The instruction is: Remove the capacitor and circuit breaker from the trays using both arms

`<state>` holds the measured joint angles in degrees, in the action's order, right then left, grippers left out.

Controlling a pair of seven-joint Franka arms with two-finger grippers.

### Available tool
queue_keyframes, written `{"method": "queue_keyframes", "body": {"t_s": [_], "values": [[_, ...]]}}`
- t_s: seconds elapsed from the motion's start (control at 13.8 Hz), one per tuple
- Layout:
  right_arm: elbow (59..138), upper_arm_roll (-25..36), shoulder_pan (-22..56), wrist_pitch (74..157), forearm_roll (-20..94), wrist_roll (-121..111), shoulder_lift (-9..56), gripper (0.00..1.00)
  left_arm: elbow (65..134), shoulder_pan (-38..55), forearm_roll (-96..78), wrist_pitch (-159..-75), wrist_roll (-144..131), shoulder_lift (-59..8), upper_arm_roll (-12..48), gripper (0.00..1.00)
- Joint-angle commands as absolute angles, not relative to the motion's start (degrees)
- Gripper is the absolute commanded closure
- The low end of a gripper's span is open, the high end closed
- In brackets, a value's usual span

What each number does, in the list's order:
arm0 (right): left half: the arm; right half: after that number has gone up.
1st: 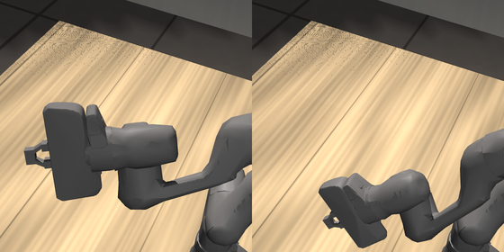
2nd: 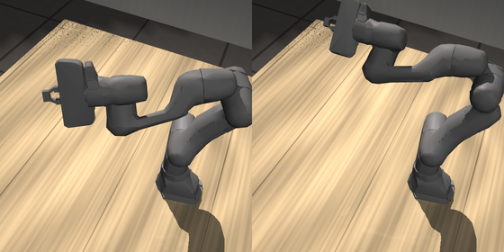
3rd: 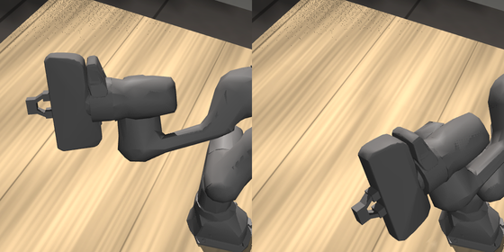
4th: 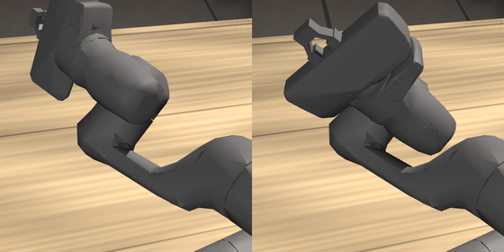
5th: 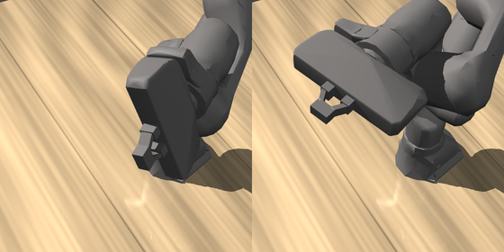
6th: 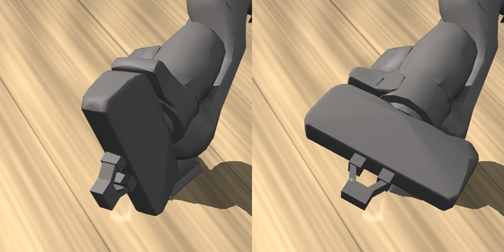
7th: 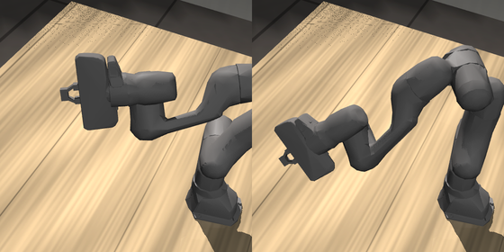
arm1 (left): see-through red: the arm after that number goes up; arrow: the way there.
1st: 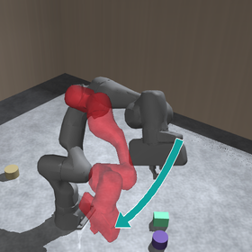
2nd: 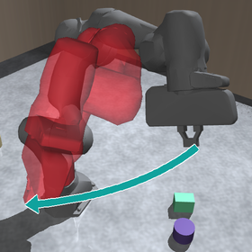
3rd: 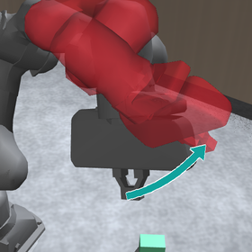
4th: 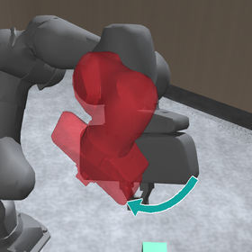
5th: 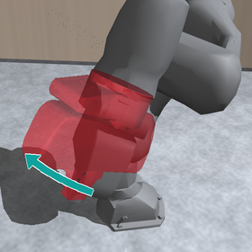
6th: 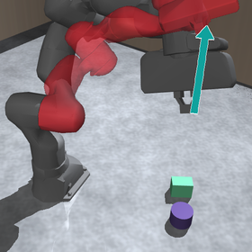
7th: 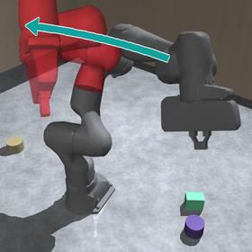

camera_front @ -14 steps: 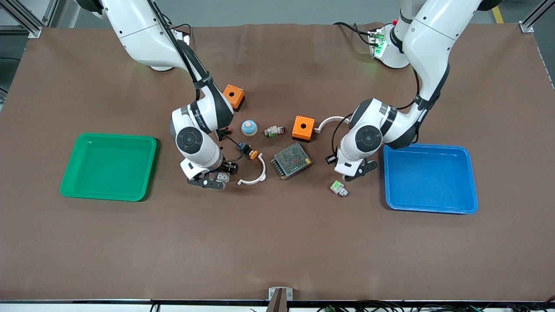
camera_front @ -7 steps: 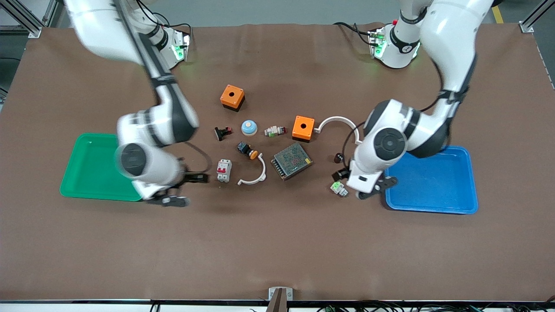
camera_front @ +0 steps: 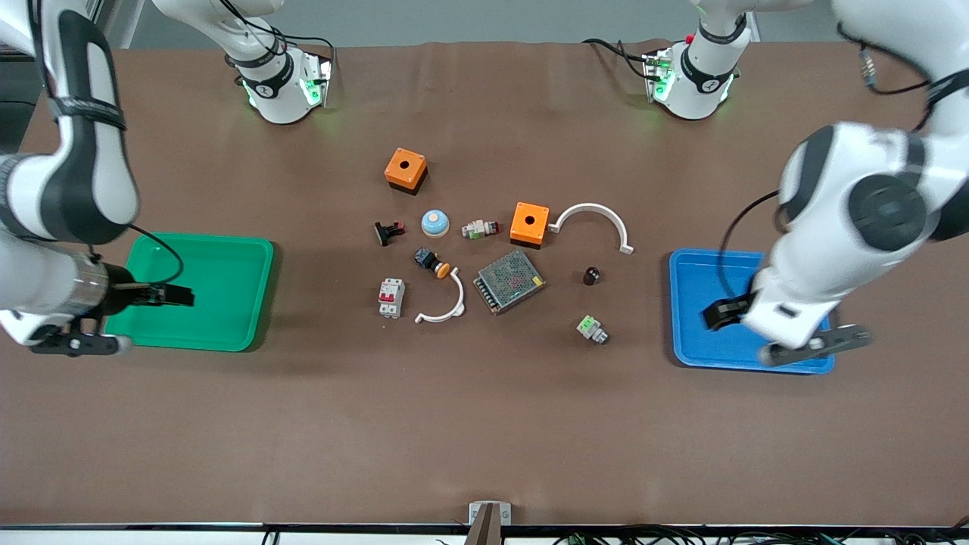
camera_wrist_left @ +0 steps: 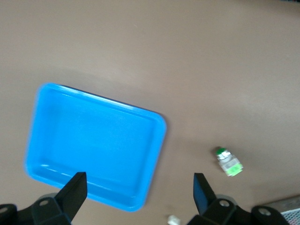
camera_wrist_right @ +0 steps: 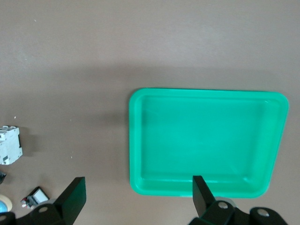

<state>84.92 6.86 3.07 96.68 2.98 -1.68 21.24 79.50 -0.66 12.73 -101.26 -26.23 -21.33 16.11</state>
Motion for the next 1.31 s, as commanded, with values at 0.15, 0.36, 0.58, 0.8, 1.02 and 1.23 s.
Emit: {"method": "queue_keyframes", "body": {"t_s": [0.15,0.36,0.58,0.8,1.02,1.23], "values": [[77.4,5.5,0.4,92.8,1.8,-1.5,21.6,0.0,80.8,-6.1,12.7,-94.1,-12.6,-10.8,16.7,0.0],[76.8,5.3,-0.4,91.7,3.1,-1.4,21.3,0.0,82.3,-4.5,8.8,-89.8,-6.4,-5.6,12.2,0.0],[77.0,5.3,-0.5,88.0,3.1,-1.2,19.8,0.0,87.9,-0.6,3.3,-89.3,-0.6,0.9,4.8,0.0],[82.3,5.4,-0.4,88.8,2.9,-1.3,15.4,0.0,91.4,0.6,1.7,-89.0,0.3,4.3,2.0,0.0],[89.0,5.4,-0.3,91.7,2.4,-1.3,9.7,0.0,91.4,0.4,1.8,-88.7,-1.7,4.5,3.9,0.0],[92.7,5.3,-0.3,91.8,2.3,-1.6,4.7,0.0,91.3,0.3,1.8,-88.2,-2.9,4.6,4.7,0.0]]}}
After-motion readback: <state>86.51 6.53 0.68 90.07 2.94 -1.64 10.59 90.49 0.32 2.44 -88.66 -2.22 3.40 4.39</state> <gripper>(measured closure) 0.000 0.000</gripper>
